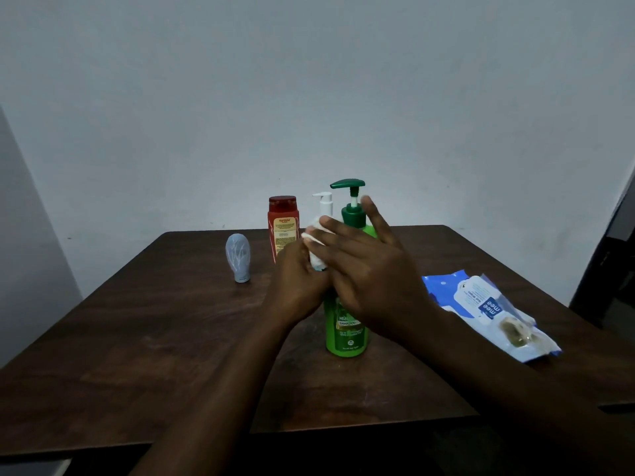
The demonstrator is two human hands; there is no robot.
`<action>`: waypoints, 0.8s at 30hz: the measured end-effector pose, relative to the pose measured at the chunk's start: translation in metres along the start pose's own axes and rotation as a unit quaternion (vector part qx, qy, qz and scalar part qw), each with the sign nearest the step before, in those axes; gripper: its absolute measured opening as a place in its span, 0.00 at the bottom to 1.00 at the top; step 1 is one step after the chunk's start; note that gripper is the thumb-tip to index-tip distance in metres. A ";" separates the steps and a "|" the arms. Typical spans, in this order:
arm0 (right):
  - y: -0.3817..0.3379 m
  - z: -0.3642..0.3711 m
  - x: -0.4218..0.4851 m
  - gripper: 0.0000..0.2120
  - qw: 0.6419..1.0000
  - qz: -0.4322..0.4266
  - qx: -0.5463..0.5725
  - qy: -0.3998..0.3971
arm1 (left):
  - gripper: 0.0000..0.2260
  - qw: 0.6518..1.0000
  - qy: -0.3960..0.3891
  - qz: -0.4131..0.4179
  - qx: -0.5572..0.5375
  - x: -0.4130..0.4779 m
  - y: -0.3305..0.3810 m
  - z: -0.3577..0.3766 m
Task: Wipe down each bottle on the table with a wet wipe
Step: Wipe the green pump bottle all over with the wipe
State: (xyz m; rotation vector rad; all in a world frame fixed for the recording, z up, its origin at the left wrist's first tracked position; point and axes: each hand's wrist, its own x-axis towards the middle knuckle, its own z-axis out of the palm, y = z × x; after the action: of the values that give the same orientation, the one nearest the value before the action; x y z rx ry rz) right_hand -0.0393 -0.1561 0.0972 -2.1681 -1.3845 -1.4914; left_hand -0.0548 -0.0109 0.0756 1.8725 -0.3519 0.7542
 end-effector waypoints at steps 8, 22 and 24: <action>0.005 0.007 -0.050 0.17 0.998 -0.005 0.069 0.011 | 0.21 0.997 -0.065 0.049 -0.005 -0.012 -0.013 0.009; 0.006 0.003 -0.048 0.34 0.983 0.160 0.038 -0.080 | 0.28 0.970 -0.147 -0.079 -0.180 -0.015 -0.020 0.003; 0.002 0.004 -0.055 0.34 0.973 0.198 0.073 -0.097 | 0.25 0.961 -0.137 -0.122 -0.209 -0.013 -0.022 0.004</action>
State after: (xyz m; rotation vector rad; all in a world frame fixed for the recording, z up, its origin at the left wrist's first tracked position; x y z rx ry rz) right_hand -0.0386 -0.1870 0.0519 -2.3666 -0.9893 -1.0266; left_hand -0.0507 -0.0068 0.0502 1.5757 -0.4095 0.2273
